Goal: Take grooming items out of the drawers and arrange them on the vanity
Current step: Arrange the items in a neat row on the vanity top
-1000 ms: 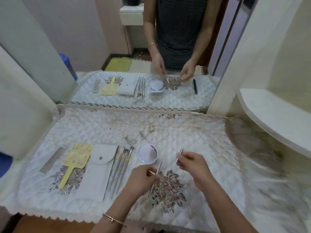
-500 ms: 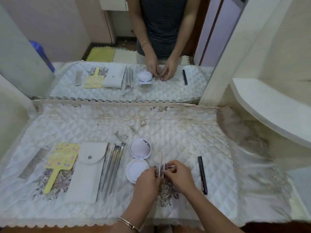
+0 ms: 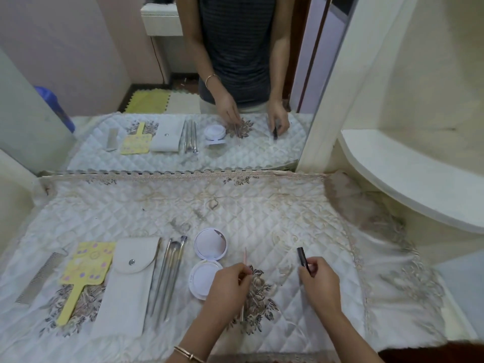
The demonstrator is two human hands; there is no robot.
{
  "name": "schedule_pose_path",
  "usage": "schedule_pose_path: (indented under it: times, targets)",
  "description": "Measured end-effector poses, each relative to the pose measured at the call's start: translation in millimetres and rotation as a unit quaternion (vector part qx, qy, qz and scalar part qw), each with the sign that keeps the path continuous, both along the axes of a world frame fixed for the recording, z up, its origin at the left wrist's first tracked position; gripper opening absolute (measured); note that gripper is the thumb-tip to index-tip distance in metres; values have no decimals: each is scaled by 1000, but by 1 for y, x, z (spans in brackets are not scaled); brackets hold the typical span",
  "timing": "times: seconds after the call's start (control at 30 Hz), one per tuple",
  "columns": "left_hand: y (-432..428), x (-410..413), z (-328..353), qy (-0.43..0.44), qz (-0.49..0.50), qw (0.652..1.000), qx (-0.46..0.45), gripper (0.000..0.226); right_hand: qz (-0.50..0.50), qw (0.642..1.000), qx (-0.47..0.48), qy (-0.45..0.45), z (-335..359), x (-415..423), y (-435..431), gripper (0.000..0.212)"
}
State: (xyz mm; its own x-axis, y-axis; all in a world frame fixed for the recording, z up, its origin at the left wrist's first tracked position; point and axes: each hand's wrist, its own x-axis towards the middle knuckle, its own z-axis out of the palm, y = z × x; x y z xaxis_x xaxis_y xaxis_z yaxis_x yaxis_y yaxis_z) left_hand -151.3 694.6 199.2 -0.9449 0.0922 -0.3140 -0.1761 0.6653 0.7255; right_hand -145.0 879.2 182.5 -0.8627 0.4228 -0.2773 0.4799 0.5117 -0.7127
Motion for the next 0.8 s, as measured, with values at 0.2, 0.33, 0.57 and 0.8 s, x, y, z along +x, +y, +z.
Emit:
schedule_pose_path:
  times: [0.2, 0.33, 0.57, 0.8]
  targets:
    - [17, -6, 17, -94, 76, 959, 256, 13, 136, 982, -118, 55, 38, 1, -29, 33]
    - [20, -12, 26, -107, 137, 910, 376, 21, 150, 971, -170, 71, 45, 5, -39, 27]
    - [18, -29, 43, -75, 279, 853, 434, 21, 153, 982, -92, 58, 38, 17, -44, 14]
    - [-14, -69, 67, 18, 154, 960, 232, 10, 36, 992, -122, -9, 20, 31, -18, 20]
